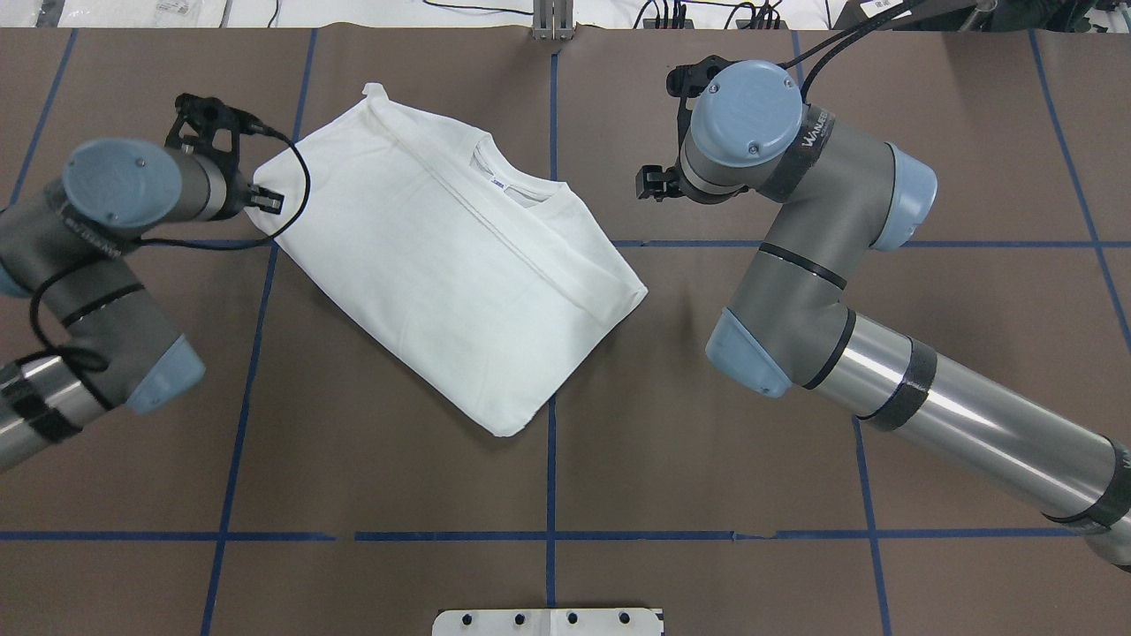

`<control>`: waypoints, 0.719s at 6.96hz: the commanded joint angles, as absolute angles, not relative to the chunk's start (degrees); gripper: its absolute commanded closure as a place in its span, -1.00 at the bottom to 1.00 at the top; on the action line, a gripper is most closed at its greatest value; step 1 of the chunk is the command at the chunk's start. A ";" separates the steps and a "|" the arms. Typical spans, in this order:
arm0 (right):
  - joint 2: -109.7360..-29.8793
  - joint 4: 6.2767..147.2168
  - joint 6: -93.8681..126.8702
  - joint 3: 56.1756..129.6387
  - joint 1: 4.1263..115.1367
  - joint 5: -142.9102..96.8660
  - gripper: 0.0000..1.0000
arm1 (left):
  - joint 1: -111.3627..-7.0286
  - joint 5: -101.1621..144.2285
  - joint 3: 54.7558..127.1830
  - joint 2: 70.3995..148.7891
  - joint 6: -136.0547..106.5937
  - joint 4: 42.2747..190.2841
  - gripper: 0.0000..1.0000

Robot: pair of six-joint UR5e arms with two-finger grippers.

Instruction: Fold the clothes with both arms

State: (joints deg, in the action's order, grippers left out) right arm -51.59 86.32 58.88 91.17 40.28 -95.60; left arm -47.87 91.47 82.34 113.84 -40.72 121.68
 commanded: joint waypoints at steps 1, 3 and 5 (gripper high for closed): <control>-51.94 84.04 58.89 90.97 39.73 -95.54 -1.00 | -52.03 90.45 57.35 129.47 -39.20 134.13 1.00; -51.86 83.67 58.97 90.79 39.38 -95.54 -1.00 | -52.29 90.79 52.65 133.59 -39.90 137.45 1.00; -50.55 81.84 60.28 88.78 38.59 -94.40 -1.00 | -53.34 96.73 52.91 133.33 -39.99 141.65 -1.00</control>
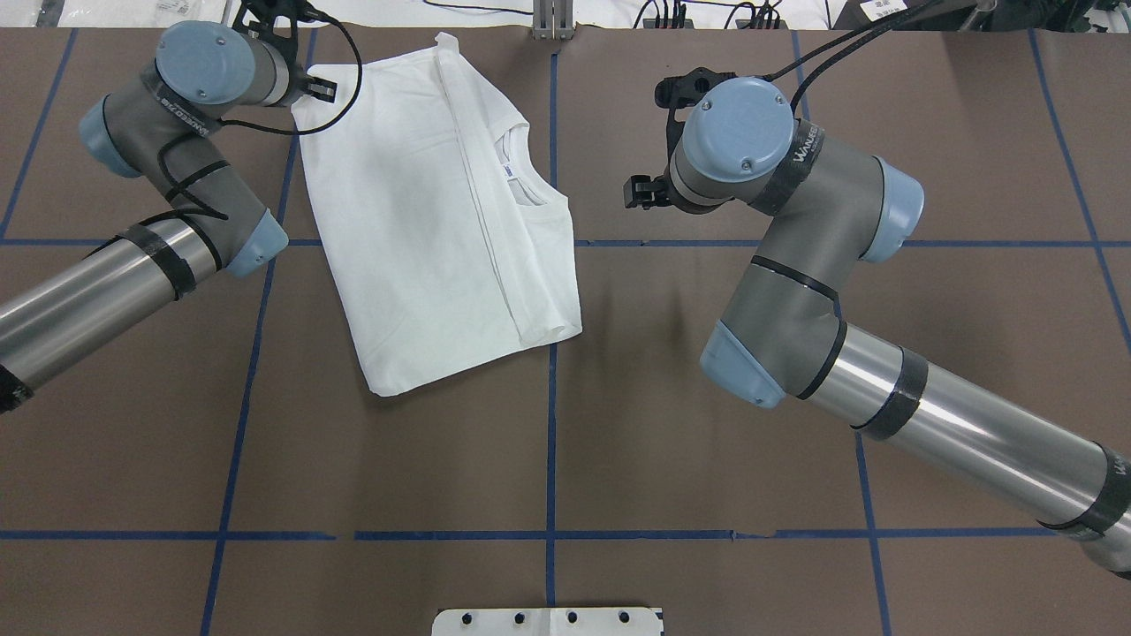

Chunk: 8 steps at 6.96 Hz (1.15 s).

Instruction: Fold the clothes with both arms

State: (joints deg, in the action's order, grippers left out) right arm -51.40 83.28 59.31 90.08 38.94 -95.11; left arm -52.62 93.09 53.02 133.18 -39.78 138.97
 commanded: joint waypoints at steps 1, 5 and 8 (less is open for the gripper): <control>-47.84 76.34 64.47 83.11 38.24 -93.09 -1.00 | -54.57 100.60 54.91 131.94 -39.73 142.46 -1.00; -37.53 60.85 73.56 62.95 32.79 -83.68 -0.91 | -54.49 100.90 61.96 127.79 -40.17 142.91 -1.00; -35.17 57.07 73.56 57.52 31.91 -82.80 -0.53 | -54.23 100.90 62.05 127.79 -41.75 143.00 -1.00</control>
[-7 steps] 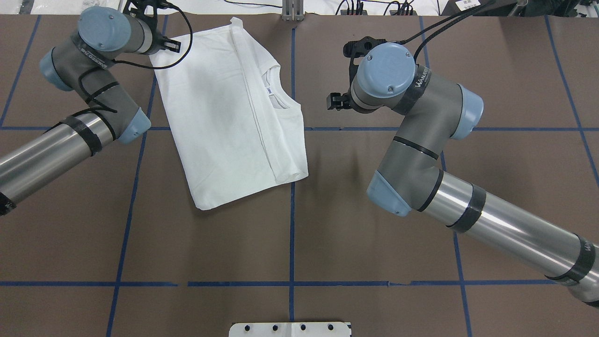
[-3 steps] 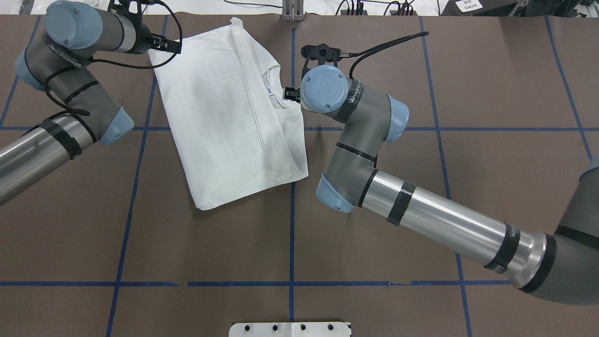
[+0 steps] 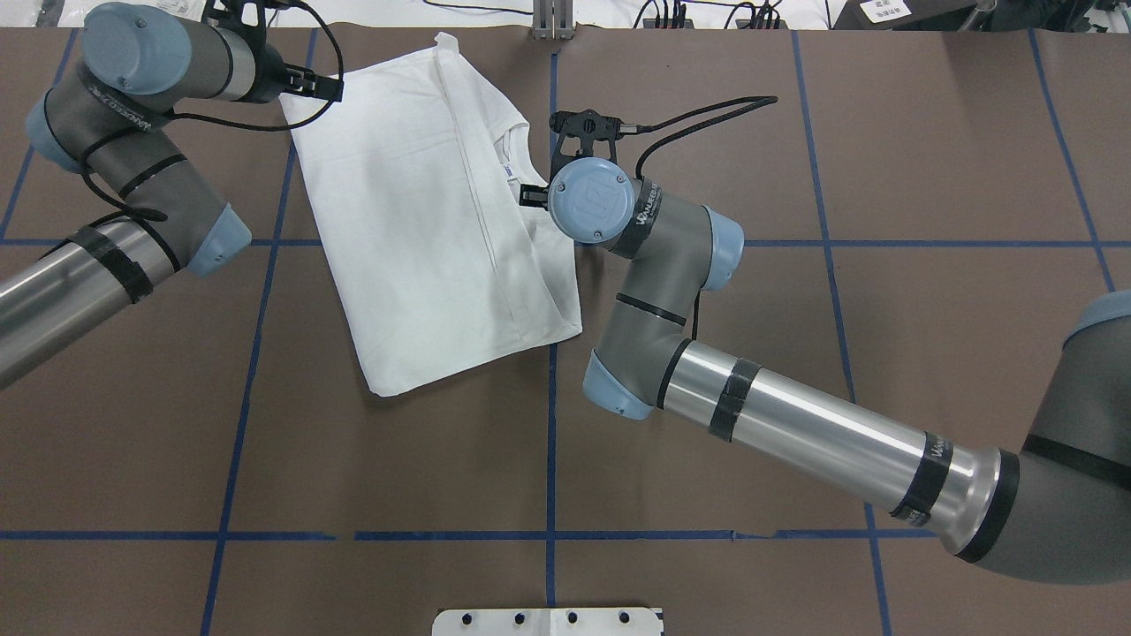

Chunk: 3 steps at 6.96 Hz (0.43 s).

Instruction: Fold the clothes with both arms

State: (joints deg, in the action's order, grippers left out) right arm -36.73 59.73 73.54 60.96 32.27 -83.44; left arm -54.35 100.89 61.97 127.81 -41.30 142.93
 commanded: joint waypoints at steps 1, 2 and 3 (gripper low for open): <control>-32.89 55.65 73.56 53.65 31.73 -82.18 -0.49 | -54.14 100.90 62.05 127.79 -41.84 143.00 -1.00; -32.70 55.63 73.56 53.53 31.73 -82.09 -0.35 | -54.14 100.90 62.05 127.79 -41.84 143.00 -1.00; -32.78 55.63 73.56 53.44 31.73 -82.09 -0.08 | -54.05 100.90 62.05 127.79 -41.92 143.00 -1.00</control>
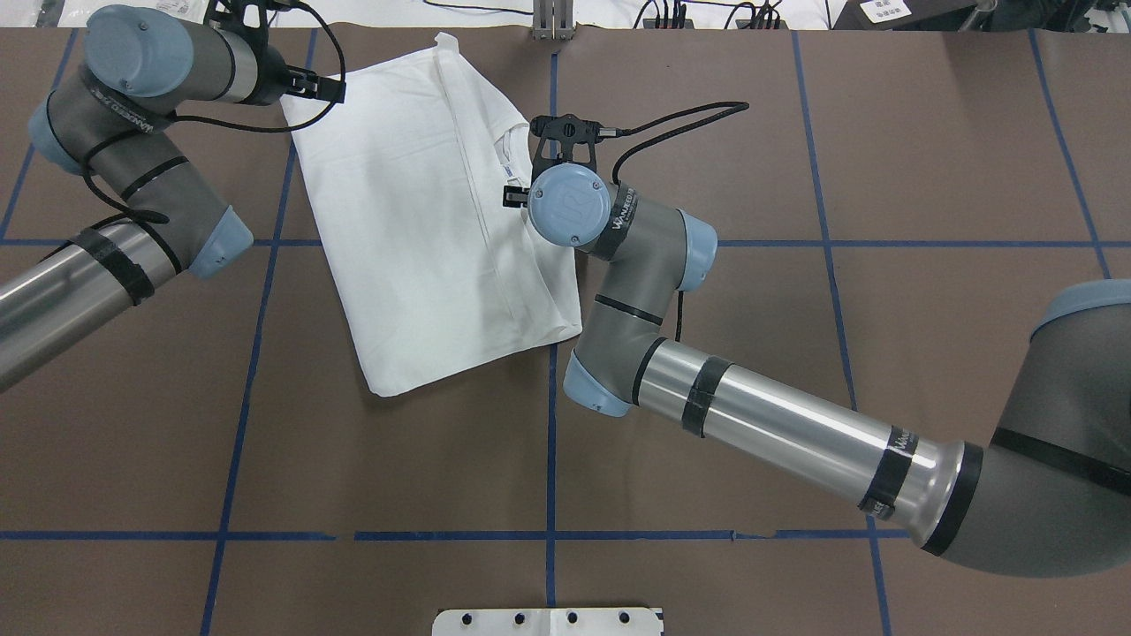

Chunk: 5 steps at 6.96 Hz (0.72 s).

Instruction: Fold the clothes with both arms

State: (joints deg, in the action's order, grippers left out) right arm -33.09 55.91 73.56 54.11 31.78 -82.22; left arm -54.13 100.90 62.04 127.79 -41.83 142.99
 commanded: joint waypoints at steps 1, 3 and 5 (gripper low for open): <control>-32.78 55.63 73.65 53.44 31.73 -82.18 0.41 | -53.97 100.90 62.05 127.44 -41.84 143.00 -1.00; -32.78 55.63 73.65 53.44 31.73 -82.53 1.00 | -53.96 100.90 62.05 127.35 -41.84 143.00 -1.00; -32.70 55.90 73.91 54.40 31.82 -82.70 1.00 | -53.88 100.90 62.05 127.35 -41.92 143.00 -1.00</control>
State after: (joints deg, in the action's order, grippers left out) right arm -32.76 55.74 73.72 53.70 31.74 -82.59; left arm -53.94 100.90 62.05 127.36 -41.89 143.00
